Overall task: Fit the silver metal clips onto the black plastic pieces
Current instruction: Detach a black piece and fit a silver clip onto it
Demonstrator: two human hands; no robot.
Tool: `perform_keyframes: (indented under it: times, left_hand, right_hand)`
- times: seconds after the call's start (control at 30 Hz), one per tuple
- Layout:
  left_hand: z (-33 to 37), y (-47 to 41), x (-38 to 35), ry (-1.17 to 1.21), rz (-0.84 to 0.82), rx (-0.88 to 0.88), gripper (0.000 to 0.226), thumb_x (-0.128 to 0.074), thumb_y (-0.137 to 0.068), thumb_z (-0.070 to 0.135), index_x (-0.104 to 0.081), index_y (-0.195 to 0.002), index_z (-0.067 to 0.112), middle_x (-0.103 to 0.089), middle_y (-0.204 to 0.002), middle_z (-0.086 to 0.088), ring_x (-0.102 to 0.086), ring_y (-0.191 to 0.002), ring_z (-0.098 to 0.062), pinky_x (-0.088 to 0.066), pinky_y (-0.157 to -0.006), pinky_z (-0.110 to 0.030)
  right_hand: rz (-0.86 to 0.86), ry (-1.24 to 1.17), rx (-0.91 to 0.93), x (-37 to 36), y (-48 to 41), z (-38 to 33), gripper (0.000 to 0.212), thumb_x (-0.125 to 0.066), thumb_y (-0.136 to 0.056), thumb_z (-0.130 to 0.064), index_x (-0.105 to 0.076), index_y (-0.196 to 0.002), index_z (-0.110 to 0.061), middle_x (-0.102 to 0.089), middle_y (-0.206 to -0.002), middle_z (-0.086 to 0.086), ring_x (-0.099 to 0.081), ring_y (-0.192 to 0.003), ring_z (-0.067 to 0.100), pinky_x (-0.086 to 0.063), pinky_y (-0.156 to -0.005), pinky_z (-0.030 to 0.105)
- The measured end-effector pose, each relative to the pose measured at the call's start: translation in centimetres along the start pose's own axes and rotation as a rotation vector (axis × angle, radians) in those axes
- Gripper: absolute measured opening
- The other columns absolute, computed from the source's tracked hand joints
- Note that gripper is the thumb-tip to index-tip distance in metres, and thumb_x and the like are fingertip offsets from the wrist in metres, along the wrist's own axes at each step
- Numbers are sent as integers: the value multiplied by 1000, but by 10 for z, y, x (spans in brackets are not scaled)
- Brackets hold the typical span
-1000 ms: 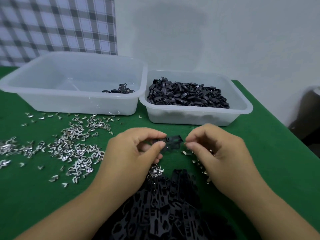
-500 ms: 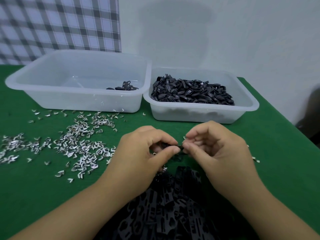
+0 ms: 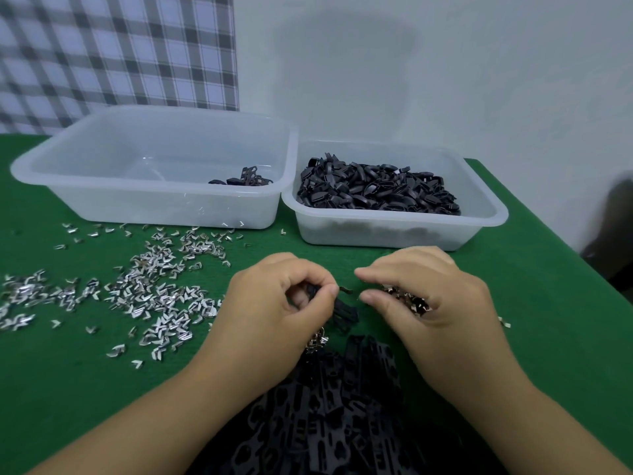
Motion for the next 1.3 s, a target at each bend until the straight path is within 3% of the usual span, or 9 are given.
perform_keyframes:
  times: [0.2, 0.37, 0.47, 0.53, 0.63, 0.7, 0.9, 1.07, 1.3]
  left_hand:
    - [0, 0, -1, 6, -15, 8, 6, -66, -73, 30, -68, -70, 36, -57, -69, 6, -46, -49, -4, -36, -48, -12]
    - [-3, -1, -1, 97, -12, 58, 7, -71, -73, 25, -71, -69, 30, -53, -54, 10, -43, -41, -2, -35, -45, -12]
    - [-2, -1, -4, 208, -62, 106, 6, -72, -77, 17, -74, -74, 22, -61, -49, 3, -51, -38, -4, -41, -44, -13]
    - [-5, -1, -6, 308, -75, 164, 14, -68, -81, 8, -74, -85, 20, -69, -56, -1, -60, -43, -5, -46, -48, -12]
    - [-14, 0, -9, 364, -73, 247, 30, -62, -85, -1, -70, -96, 26, -73, -69, 8, -70, -59, -7, -51, -59, -10]
    - [-17, 1, -10, 429, -60, 289, 34, -64, -82, -5, -69, -99, 23, -70, -67, 10, -72, -63, -11, -54, -62, -13]
    - [-12, 1, -7, 502, -22, 292, 23, -74, -71, -5, -68, -83, 14, -71, -66, -10, -73, -61, -19, -56, -56, -19]
    - [-10, 1, -6, 489, -20, 282, 19, -75, -68, -6, -69, -72, 11, -71, -64, -9, -72, -60, -20, -57, -55, -19]
    - [-7, 1, -5, 455, -18, 262, 19, -75, -69, -7, -69, -72, 10, -71, -63, -9, -72, -58, -19, -57, -56, -20]
  right_hand:
    - [27, 12, 154, 0, 1, -18, 5, -73, -76, -14, -73, -80, -13, -66, -77, -5, -58, -79, 16, -46, -73, 28]
    - [12, 34, 138, -2, 0, -16, 4, -68, -80, -16, -71, -79, -14, -64, -77, -6, -56, -79, 15, -44, -74, 24]
    - [18, 34, 99, -2, 0, -11, 3, -65, -82, -15, -68, -80, -16, -62, -79, -10, -55, -82, 13, -42, -76, 21]
    - [50, 20, 59, 2, 0, -5, 4, -64, -82, -14, -66, -80, -17, -60, -79, -11, -54, -83, 12, -40, -77, 17]
    - [70, 32, 25, 5, 0, -2, 5, -62, -82, -15, -64, -80, -18, -57, -80, -14, -50, -84, 9, -36, -78, 12]
    - [63, 48, 27, 3, 1, -3, 5, -62, -82, -16, -65, -80, -19, -57, -81, -12, -47, -85, 10, -33, -79, 11]
    - [54, 71, 15, -1, 1, -5, 4, -63, -82, -18, -67, -80, -19, -56, -79, -12, -45, -84, 11, -33, -78, 11]
    - [49, 109, 17, -2, 1, -7, 4, -64, -81, -18, -68, -80, -18, -55, -78, -11, -45, -83, 12, -34, -77, 12]
    - [42, 133, 28, -3, 1, -9, 4, -64, -81, -18, -68, -80, -17, -56, -77, -9, -46, -82, 14, -36, -74, 17]
Point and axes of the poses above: each hand's wrist, its own y-axis away from the middle knuckle, its own x-axis out of the back of the hand, z = x × y, the point moved 9 cm from there along -y, towards the middle knuckle
